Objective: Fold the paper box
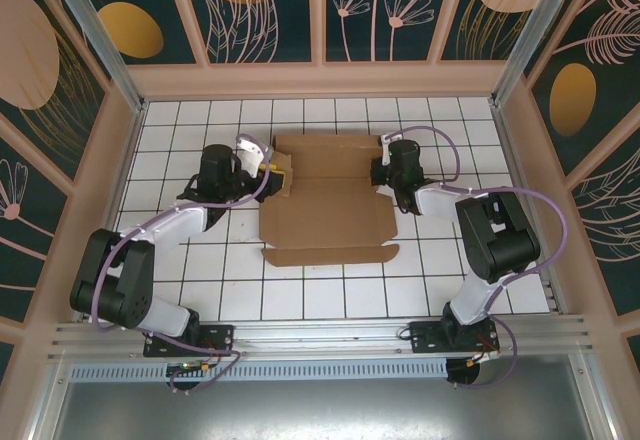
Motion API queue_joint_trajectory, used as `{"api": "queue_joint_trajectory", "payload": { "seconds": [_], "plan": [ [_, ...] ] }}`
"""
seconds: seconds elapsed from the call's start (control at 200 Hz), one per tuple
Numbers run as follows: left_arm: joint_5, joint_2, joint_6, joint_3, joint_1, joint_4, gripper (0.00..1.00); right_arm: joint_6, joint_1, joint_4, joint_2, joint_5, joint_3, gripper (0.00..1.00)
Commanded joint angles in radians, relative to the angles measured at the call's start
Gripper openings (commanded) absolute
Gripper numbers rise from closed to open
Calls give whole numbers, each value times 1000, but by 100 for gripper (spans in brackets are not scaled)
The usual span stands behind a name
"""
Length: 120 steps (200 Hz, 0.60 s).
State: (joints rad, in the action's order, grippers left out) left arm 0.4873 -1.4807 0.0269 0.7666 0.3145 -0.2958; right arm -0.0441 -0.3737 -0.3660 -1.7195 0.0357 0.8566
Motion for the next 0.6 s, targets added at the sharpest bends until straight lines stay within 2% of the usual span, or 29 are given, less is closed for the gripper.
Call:
{"api": "queue_joint_trajectory", "payload": {
  "seconds": [0.0,0.185,0.355,0.596],
  "plan": [
    [-75,-44,39,39,3,30,39,-25,0,25,4,-1,-1,0],
    [-190,-78,24,82,4,24,43,-17,-30,30,37,26,-8,0],
    [-310,-82,11,80,3,-21,43,-5,-88,30,71,96,-25,0],
    [-338,-117,17,76,3,-47,40,1,-134,30,76,177,-35,0]
  ]
}}
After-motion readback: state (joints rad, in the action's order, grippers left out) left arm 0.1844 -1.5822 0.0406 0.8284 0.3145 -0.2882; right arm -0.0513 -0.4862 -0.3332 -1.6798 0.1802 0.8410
